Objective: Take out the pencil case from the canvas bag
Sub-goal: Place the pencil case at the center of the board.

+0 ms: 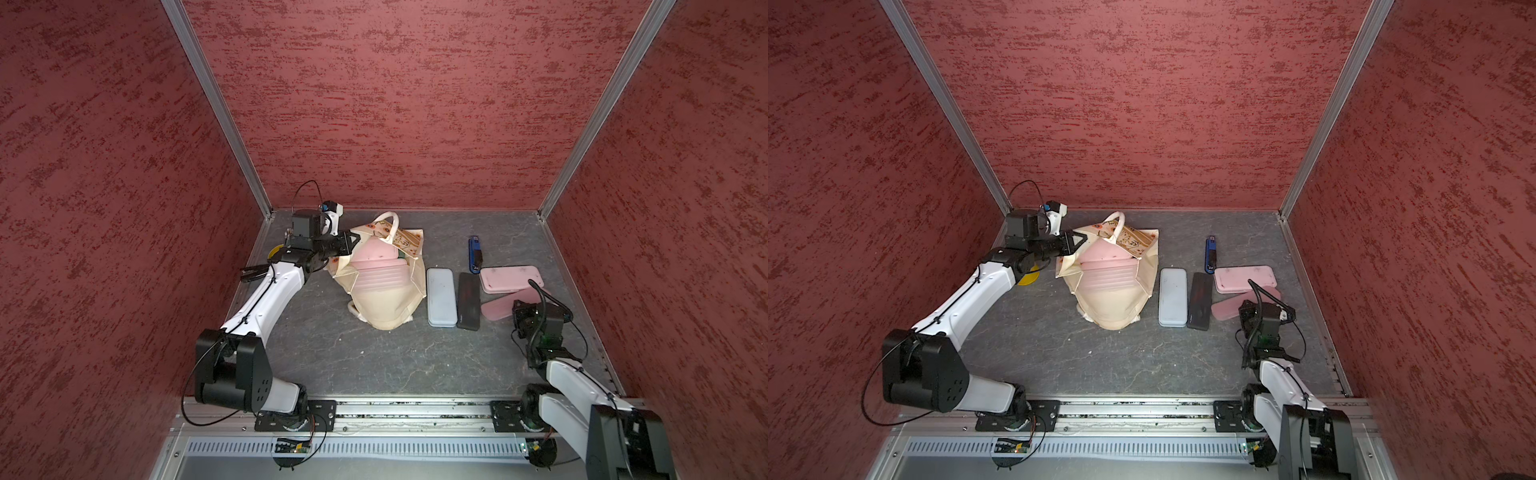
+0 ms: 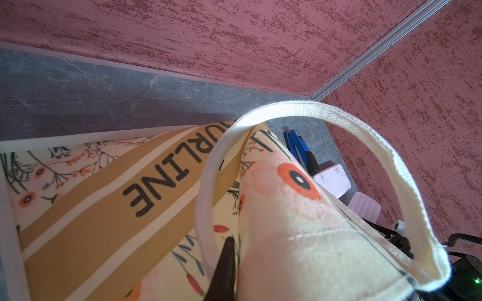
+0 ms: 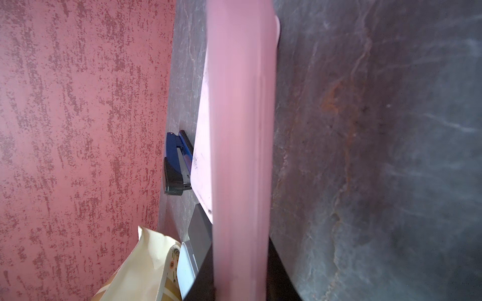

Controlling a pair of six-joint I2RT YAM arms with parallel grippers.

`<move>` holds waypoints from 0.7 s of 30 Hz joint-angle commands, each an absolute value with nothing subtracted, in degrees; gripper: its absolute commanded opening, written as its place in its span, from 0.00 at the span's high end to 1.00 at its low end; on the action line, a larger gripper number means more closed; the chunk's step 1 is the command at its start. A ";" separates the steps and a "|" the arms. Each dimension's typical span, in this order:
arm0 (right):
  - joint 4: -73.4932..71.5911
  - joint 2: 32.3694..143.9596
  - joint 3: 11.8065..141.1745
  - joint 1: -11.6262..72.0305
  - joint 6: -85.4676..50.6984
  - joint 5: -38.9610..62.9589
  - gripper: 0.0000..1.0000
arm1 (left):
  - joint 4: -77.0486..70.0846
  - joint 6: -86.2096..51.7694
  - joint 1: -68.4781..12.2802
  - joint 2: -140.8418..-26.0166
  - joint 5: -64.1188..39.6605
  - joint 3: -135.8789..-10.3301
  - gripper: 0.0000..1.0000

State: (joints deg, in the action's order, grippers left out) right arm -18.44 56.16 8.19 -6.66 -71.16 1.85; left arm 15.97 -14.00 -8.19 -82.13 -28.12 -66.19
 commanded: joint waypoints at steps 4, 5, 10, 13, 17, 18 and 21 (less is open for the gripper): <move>-24.79 57.64 8.34 -7.92 -72.37 -0.31 0.96 | 15.84 -12.92 -8.43 -80.14 -26.61 -65.76 1.00; -25.46 58.14 8.27 -8.26 -72.36 -0.02 0.96 | 15.84 -13.00 -8.36 -80.27 -26.71 -65.74 1.00; -28.81 61.04 8.00 -9.01 -73.03 1.12 0.95 | 15.79 -13.40 -8.35 -80.71 -27.19 -65.80 1.00; -31.29 63.06 7.10 -9.34 -74.64 1.83 0.93 | 15.75 -13.28 -8.36 -80.62 -27.20 -65.87 1.00; -33.24 65.09 7.22 -9.54 -74.80 2.02 0.90 | 15.91 -13.10 -8.35 -80.46 -26.98 -65.90 1.00; -33.62 65.57 7.32 -9.57 -74.72 2.02 0.87 | 15.91 -13.09 -8.35 -80.50 -26.98 -65.85 1.00; -34.74 67.32 7.64 -9.84 -74.42 2.59 0.82 | 16.03 -13.10 -8.37 -80.51 -27.07 -65.93 1.00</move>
State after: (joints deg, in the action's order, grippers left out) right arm -30.37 66.48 7.40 -9.28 -73.69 1.85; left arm 16.51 -13.41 -8.43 -81.58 -27.33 -66.19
